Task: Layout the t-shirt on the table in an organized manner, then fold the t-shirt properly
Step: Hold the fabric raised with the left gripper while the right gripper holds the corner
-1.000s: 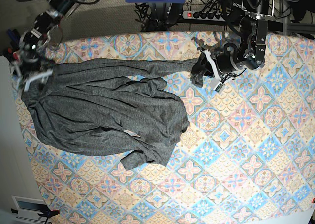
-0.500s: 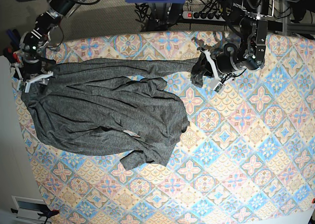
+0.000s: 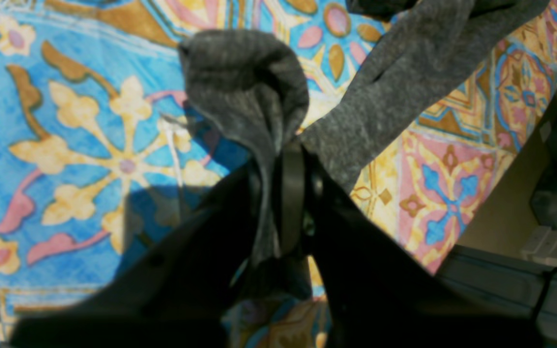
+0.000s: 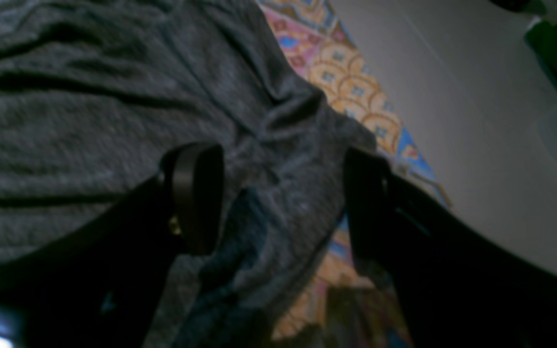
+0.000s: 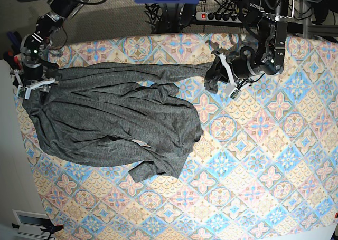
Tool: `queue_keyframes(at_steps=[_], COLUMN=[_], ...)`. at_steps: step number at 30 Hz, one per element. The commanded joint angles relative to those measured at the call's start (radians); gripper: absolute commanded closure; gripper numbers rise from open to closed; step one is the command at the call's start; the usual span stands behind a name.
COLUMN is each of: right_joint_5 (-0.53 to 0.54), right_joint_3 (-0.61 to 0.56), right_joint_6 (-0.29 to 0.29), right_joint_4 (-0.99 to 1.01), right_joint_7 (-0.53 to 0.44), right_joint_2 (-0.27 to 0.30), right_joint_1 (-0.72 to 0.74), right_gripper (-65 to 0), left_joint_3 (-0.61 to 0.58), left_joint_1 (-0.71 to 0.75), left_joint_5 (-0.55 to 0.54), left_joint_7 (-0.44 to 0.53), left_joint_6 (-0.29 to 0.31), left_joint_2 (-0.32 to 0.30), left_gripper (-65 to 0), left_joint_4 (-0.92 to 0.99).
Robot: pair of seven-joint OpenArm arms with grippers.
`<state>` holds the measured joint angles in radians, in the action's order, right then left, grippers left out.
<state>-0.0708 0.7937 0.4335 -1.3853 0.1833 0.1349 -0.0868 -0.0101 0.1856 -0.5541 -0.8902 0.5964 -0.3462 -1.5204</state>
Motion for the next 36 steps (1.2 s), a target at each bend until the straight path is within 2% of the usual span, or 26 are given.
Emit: queue_keyframes(at_steps=[1,5,8,12,16,19,24,27,30,36], right_joint_5=[0.015,0.015,0.015,0.015,0.015,0.015,0.015,0.015,0.015,0.016], right_joint_3=[0.003,0.003,0.003,0.003,0.008,0.008,0.01,0.01,0.01,0.016], right_joint_6=[0.023,0.074,0.075,0.075,0.075,0.075,0.075,0.075,0.075,0.07], right_joint_4=[-0.015,-0.01,0.047,0.111,0.183,0.222,0.268,0.274,0.274,0.272], right_joint_7=[-0.028,-0.028,-0.031,-0.032,-0.035,-0.035,-0.037,-0.083,-0.135,-0.144], right_joint_2=[0.019,0.019,0.021,0.062,0.07,0.098,0.102,0.102,0.102,0.102], right_joint_1=[0.009,0.009,0.009,0.009,0.009,0.009,0.009,0.009,0.009,0.009], right_gripper=[-37.4,-37.4,-37.4,-37.4,-37.4,-37.4,-37.3,-36.3,-29.7,-6.3], left_joint_3=[0.0,0.0,0.0,0.0,0.0,0.0,0.0,0.0,0.0,0.0], left_joint_1=[0.007,0.005,0.005,0.005,0.005,0.005,0.005,0.005,0.005,0.005], left_joint_5=[0.081,0.081,0.084,0.082,0.082,0.082,0.085,0.087,0.087,0.087], left_joint_7=[-0.079,-0.079,-0.079,-0.079,-0.079,-0.079,-0.079,-0.079,-0.079,-0.079], left_joint_6=[-0.025,-0.025,-0.025,-0.025,-0.025,-0.025,-0.025,-0.025,-0.025,-0.025], left_joint_2=[-0.012,-0.003,0.002,0.002,0.002,0.002,0.002,0.002,0.002,0.002], left_gripper=[-3.5,-3.5,-3.6,-3.6,-3.6,-3.6,-3.6,-3.6,-3.6,-3.5], left_joint_4=[0.004,0.004,0.004,0.004,0.004,0.004,0.004,0.004,0.004,0.004])
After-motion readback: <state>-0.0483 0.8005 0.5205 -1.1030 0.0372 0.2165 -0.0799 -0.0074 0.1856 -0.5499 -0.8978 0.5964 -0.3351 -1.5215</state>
